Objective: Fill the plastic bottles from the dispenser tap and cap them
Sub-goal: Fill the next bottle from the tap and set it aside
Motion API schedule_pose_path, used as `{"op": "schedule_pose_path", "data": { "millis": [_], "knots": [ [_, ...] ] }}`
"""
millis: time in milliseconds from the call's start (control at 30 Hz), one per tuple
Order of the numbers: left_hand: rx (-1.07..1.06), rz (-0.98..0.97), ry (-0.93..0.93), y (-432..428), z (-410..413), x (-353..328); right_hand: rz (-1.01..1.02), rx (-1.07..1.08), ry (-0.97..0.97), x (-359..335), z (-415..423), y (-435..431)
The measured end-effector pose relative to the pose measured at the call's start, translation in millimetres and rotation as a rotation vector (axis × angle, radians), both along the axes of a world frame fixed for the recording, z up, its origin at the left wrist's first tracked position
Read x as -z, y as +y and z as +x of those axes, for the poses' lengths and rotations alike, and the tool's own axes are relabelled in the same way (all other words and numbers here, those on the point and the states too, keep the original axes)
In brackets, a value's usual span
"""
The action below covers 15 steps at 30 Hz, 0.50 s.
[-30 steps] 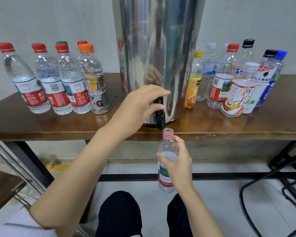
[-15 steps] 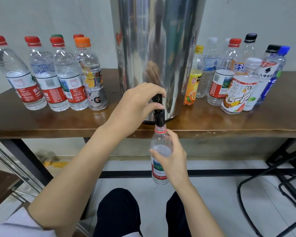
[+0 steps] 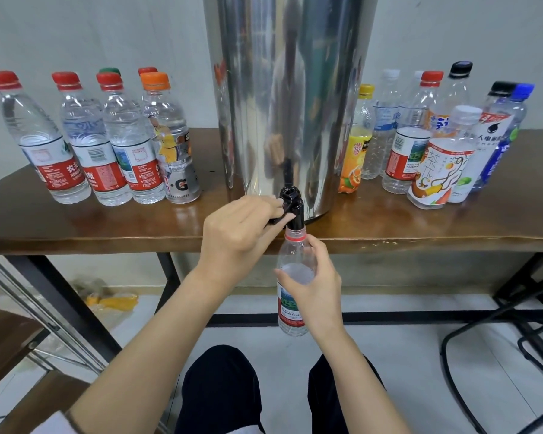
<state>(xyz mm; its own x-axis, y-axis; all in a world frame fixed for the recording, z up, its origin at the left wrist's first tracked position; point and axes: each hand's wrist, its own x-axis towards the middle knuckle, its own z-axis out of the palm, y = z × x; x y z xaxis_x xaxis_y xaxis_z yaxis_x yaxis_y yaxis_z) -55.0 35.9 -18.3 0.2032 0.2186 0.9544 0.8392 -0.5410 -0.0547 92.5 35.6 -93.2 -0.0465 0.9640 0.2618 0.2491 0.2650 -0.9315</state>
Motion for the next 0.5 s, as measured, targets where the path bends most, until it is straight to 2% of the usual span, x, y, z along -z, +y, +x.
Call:
{"op": "schedule_pose_path", "data": {
  "millis": [233,500],
  "knots": [
    [0.084,-0.308,-0.29,-16,7,-3,0.012,0.021,0.001,3,-2,0],
    [0.146,-0.459,-0.33,-6,-11,-6,0.007,0.017,0.019,2,-2,-1]
  ]
}}
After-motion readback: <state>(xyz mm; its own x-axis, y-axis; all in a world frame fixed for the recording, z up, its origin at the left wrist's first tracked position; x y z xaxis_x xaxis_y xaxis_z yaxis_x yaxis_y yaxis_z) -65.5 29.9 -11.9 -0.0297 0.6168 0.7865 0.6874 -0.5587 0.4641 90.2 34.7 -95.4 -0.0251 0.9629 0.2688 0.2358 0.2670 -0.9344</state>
